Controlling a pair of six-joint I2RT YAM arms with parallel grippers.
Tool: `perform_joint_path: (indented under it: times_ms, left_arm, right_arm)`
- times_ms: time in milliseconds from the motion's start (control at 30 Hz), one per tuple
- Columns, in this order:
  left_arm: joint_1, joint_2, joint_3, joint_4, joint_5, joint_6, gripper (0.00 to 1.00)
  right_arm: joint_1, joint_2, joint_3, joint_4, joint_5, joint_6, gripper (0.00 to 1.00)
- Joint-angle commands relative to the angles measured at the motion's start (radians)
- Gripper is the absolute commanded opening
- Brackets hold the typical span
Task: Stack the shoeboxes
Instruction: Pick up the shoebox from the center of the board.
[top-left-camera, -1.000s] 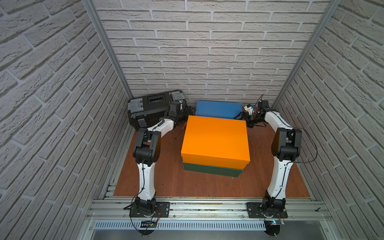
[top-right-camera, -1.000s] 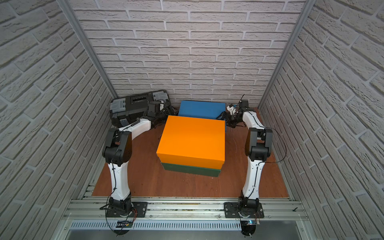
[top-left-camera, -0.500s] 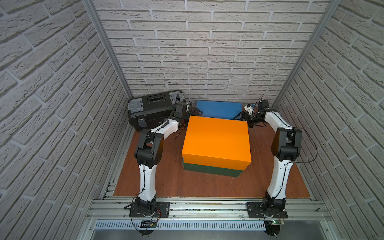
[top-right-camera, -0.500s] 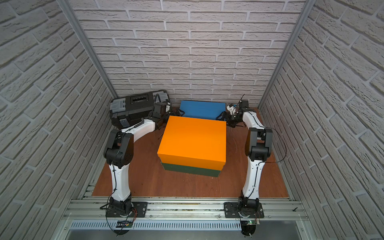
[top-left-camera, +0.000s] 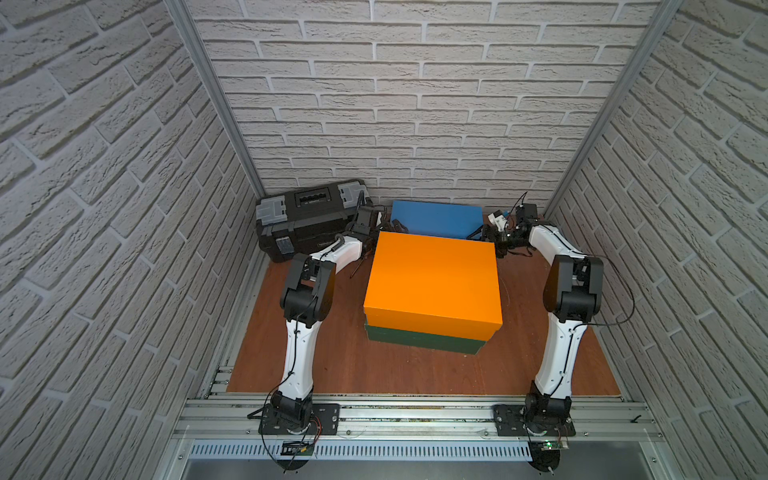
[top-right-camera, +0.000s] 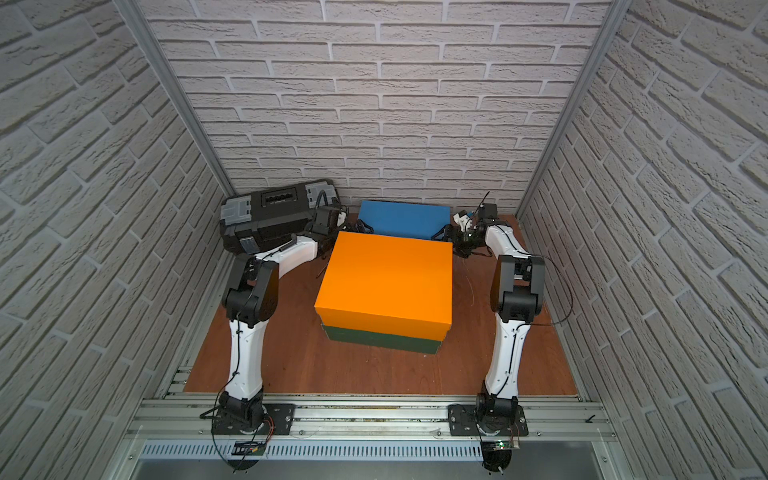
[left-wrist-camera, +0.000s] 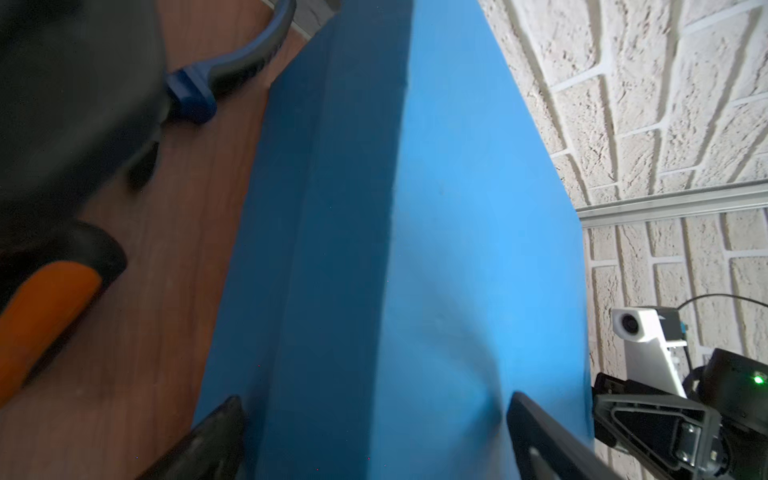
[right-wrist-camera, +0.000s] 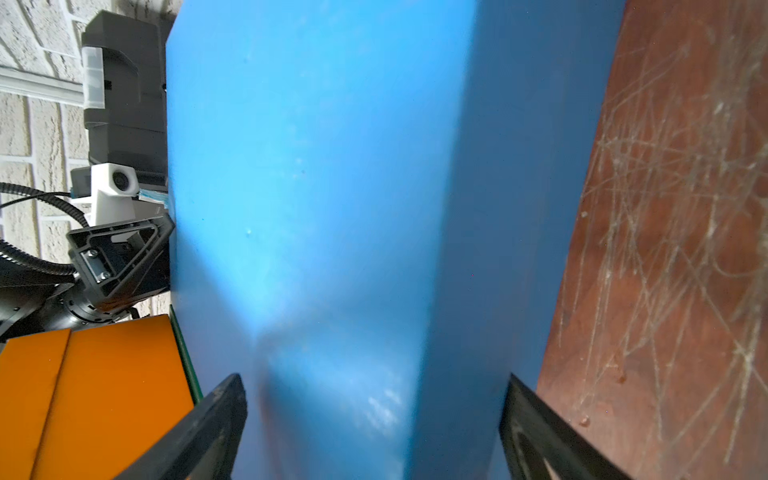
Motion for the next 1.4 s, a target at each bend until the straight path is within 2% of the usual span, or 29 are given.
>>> perform_joint_path:
  times_ms: [0,233,433,867,1033,1367]
  left_arm:
    - [0.021,0.063,0.068,0.077,0.056,-0.036,0.97]
    - [0.010,0.074,0.122,0.121,0.122,-0.068,0.94]
    - [0.012,0.055,0.163,0.121,0.135,-0.069,0.92]
    - [0.015,0.049,0.311,0.065,0.147,-0.038,0.90]
    - [0.014,0.050,0.365,0.028,0.152,-0.025,0.89]
    - [0.015,0.035,0.388,-0.034,0.139,0.035,0.89]
  right_arm:
    - [0.021,-0.017,-0.010,0.047,-0.103,0.044,0.91]
    - [0.036,-0.059,-0.014,0.123,-0.159,0.124,0.84]
    - [0.047,-0.109,0.002,0.163,-0.158,0.168,0.80]
    - [0.076,-0.191,0.028,0.172,-0.134,0.193,0.78]
    - [0.076,-0.193,0.026,0.203,-0.154,0.250,0.75]
    - [0.098,-0.222,-0.026,0.221,-0.094,0.244,0.75]
